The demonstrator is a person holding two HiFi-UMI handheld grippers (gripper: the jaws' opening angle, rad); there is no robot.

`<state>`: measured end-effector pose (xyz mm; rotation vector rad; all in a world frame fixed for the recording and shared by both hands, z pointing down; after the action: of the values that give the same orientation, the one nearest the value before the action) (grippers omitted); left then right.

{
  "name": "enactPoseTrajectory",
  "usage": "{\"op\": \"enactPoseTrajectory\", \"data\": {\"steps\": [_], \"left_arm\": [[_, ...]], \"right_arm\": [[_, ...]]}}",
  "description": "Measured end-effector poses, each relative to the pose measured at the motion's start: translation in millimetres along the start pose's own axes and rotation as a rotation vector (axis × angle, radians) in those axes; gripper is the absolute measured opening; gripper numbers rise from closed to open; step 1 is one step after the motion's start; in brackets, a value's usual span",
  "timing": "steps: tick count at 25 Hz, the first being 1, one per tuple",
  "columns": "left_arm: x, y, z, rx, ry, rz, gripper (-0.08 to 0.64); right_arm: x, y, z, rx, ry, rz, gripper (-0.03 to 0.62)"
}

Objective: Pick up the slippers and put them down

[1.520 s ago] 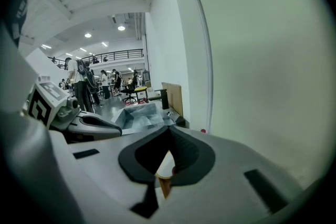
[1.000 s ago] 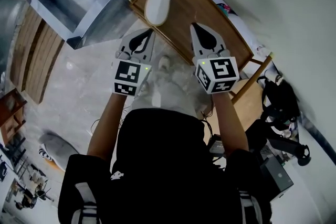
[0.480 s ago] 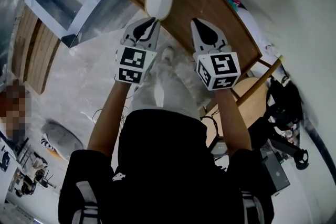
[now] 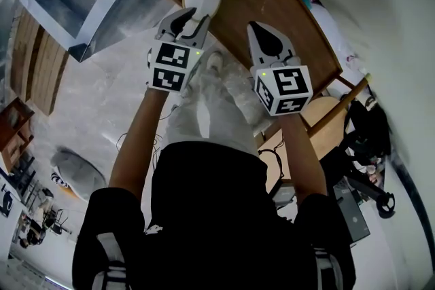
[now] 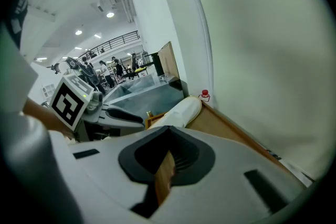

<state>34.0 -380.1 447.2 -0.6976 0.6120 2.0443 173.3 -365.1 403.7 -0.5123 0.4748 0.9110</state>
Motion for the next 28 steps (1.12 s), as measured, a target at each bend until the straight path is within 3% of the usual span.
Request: {"op": "enactPoseTrajectory", "data": {"steps": [9, 28], "left_arm": [[-43, 21, 1, -0.022, 0.024, -0.035, 0.152], [-101, 31, -4, -0.142, 0.122, -0.086, 0.151]], "right_arm": [[-16, -9, 14, -0.004, 0.035, -0.013, -0.002], [-24, -21, 39, -0.034, 0.083, 0.011, -0.002]]}}
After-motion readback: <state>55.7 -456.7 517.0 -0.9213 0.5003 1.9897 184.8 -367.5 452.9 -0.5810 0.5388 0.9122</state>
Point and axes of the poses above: the fingertips, and each gripper's own axes: x backward along the fingers, y to its left, z out of its underside, the point moved 4 cm from there along x, backward along the fingers, and after that the axes turned 1 degree about x, right-handed, at the moved point
